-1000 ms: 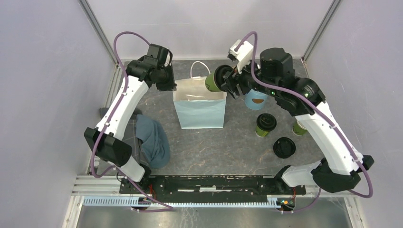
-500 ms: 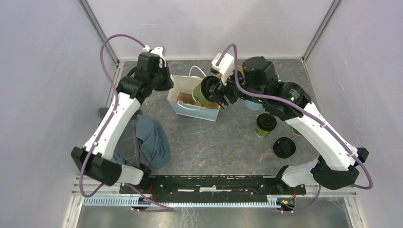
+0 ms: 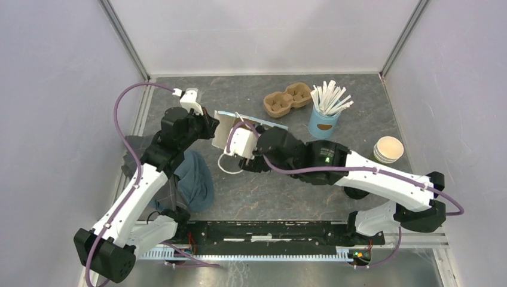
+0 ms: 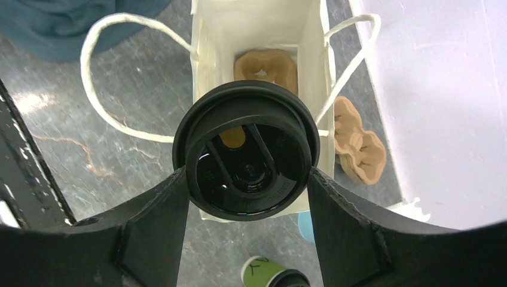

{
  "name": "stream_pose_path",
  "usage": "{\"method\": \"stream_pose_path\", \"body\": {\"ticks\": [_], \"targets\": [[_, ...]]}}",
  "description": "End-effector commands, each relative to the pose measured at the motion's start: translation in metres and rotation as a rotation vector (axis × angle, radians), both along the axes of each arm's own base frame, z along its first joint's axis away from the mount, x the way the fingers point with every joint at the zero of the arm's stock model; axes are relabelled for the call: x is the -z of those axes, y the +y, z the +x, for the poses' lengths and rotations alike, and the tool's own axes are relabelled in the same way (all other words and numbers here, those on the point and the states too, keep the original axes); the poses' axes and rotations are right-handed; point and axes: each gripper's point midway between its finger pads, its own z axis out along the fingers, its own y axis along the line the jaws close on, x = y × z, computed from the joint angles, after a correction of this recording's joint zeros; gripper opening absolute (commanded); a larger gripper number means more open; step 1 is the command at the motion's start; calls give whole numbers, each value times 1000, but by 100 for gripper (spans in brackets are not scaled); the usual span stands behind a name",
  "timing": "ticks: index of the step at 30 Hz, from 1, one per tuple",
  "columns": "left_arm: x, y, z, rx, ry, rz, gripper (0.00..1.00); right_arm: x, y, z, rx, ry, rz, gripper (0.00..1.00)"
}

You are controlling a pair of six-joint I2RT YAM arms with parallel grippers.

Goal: Pack the takeout coffee

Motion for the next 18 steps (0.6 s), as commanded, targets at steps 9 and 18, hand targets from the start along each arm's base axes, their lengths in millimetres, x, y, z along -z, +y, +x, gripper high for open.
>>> {"method": "stream_pose_path", "body": {"ticks": [9, 18], "targets": [[-17, -1, -23, 63, -161, -38, 2, 28, -1, -3, 50, -252, -229, 55], [-2, 2, -43, 82, -109, -46, 2, 55, -5, 0, 16, -320, -233, 53]]}}
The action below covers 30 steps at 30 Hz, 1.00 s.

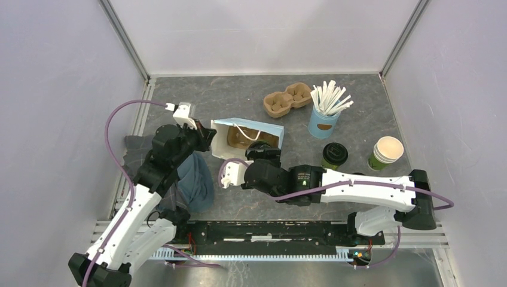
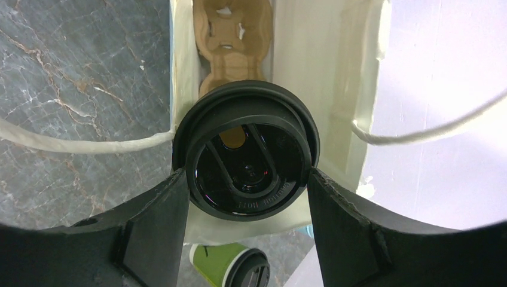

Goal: Pack the takeout coffee

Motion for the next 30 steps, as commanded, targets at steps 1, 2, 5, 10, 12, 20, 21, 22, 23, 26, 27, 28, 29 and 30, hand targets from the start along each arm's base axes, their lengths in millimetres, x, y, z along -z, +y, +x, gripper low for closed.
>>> {"method": "stream_pose_path", "body": {"ticks": [1, 2, 5, 10, 12, 20, 21, 22, 23, 26, 27, 28, 29, 30], "targets": [[-4, -7, -11, 57, -22, -13, 2, -10, 6, 3, -44, -74, 101, 52], [-4, -7, -13, 58, -15, -27, 2, -5, 9, 1, -67, -74, 112, 52], [0, -9, -21, 71, -6, -48, 2, 3, 13, 6, -78, -82, 121, 51], [12, -6, -31, 68, 18, -35, 2, 4, 27, 15, -86, -49, 120, 50], [13, -6, -34, 73, 24, -35, 2, 4, 32, 20, -92, -45, 105, 50], [26, -11, -45, 99, 54, -58, 2, 9, 45, 40, -99, -12, 51, 50], [27, -12, -45, 99, 54, -58, 2, 8, 47, 43, -96, -2, 59, 50], [28, -12, -45, 100, 58, -57, 2, 11, 48, 46, -97, 17, 63, 50], [32, -13, -44, 99, 68, -55, 2, 14, 49, 48, -102, 31, 63, 50], [40, -14, -44, 98, 91, -37, 2, 25, 45, 58, -93, 28, 20, 50], [43, -13, -44, 95, 96, -28, 2, 29, 42, 62, -87, 22, -2, 50], [45, -12, -43, 89, 99, -23, 2, 30, 39, 65, -80, 16, -15, 50], [46, -12, -42, 84, 103, -16, 2, 32, 35, 69, -71, 15, -25, 50], [47, -11, -42, 80, 108, -11, 2, 33, 32, 72, -64, 20, -27, 50]]}}
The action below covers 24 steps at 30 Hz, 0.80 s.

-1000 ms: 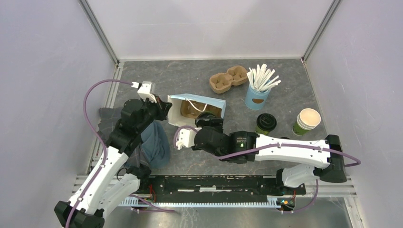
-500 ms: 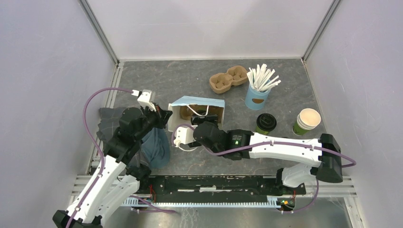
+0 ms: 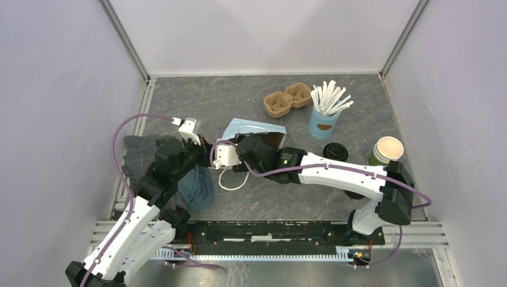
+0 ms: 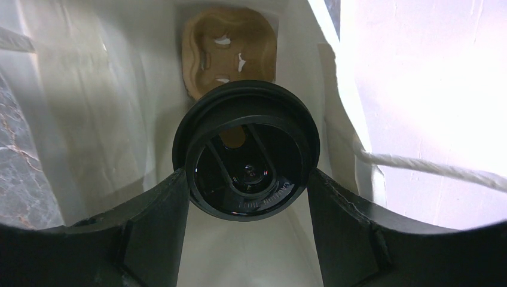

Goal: Pack the takeout coffee

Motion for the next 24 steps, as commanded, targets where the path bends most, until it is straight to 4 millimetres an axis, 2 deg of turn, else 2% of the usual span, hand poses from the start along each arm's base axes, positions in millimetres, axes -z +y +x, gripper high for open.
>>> {"method": "stream_pose_path", "body": {"ticks": [1, 7, 11, 17, 21, 24], "targets": [[10, 1, 1, -22, 39, 6, 2, -5, -5, 12, 1, -4, -7, 50], [10, 3, 3, -36, 34, 7, 2, 9, -16, 8, -22, 48, -57, 50], [5, 1, 5, -32, 10, -2, 2, 6, 3, 7, -62, 81, -35, 51], [-6, -6, 6, 4, -21, -19, 2, 8, 28, 20, -78, 69, 16, 51], [-10, 0, 9, -26, -39, -8, 2, 9, 26, 26, -70, 46, -5, 51], [-13, 5, 13, -62, -41, 0, 2, 4, 13, 31, -37, 16, -40, 51]]}}
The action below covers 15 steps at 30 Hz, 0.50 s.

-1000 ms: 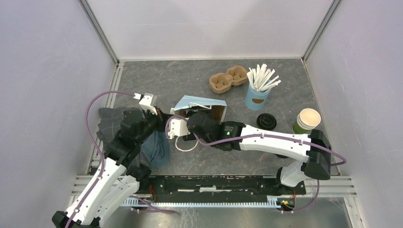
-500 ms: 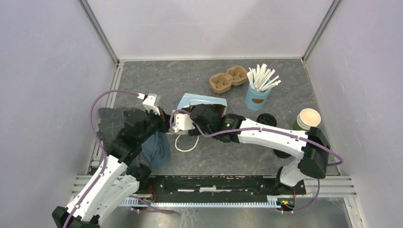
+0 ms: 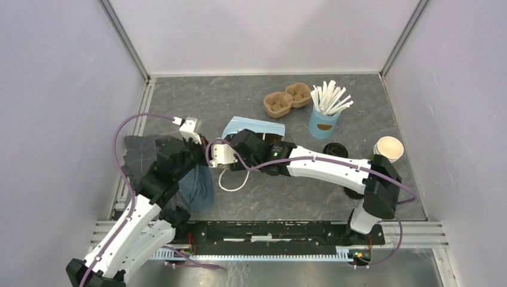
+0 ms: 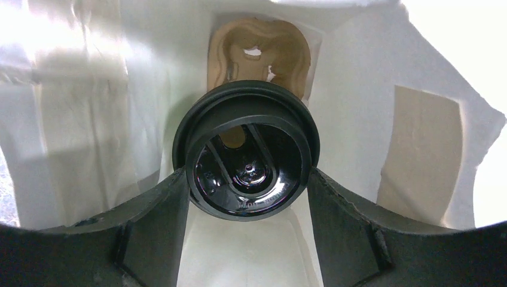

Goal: Pack the takeout coffee

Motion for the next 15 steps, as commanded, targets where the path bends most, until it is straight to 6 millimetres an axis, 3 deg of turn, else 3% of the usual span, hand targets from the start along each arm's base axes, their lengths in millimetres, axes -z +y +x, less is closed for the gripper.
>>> {"method": "stream_pose_path", "body": {"ticks": [1, 4, 8, 15], "targets": [[-18, 8, 9, -64, -46, -4, 2, -32, -5, 15, 37, -70, 37, 50], [-23, 11, 11, -85, -50, -1, 2, -34, -8, 6, 30, 2, 83, 51], [-30, 11, 12, -85, -60, -7, 2, -8, -7, -1, 38, 60, 95, 49], [-27, 2, 7, -45, -23, -29, 2, 11, -6, 38, 144, -64, 130, 49]]}}
